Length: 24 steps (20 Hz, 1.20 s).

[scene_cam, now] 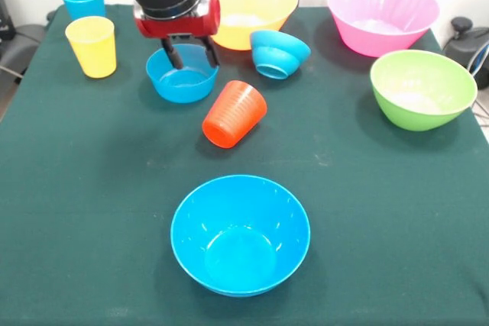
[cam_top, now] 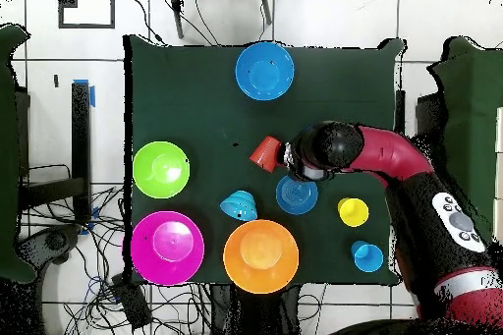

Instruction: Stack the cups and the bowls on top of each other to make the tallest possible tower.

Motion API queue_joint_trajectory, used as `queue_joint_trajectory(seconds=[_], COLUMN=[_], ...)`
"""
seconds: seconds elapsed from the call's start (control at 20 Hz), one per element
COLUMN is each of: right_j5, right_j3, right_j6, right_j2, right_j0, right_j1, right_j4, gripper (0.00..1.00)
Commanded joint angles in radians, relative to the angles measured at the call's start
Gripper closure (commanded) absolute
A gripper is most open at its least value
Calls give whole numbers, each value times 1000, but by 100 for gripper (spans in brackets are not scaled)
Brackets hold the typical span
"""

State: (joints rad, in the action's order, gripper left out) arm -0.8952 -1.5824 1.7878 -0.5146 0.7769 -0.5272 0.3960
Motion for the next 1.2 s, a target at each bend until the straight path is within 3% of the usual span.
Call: queue_joint_trajectory(seconds=[0.05, 0.6, 1.2], right_j5=[8, 22, 94], right_j3=[83, 95, 34], right_j6=[-89, -62, -24], right_j2=[-26, 6, 20], right_j0=[-37, -72, -83], right_j1=[75, 61, 36], right_j4=[25, 68, 79], gripper=[0, 0, 0])
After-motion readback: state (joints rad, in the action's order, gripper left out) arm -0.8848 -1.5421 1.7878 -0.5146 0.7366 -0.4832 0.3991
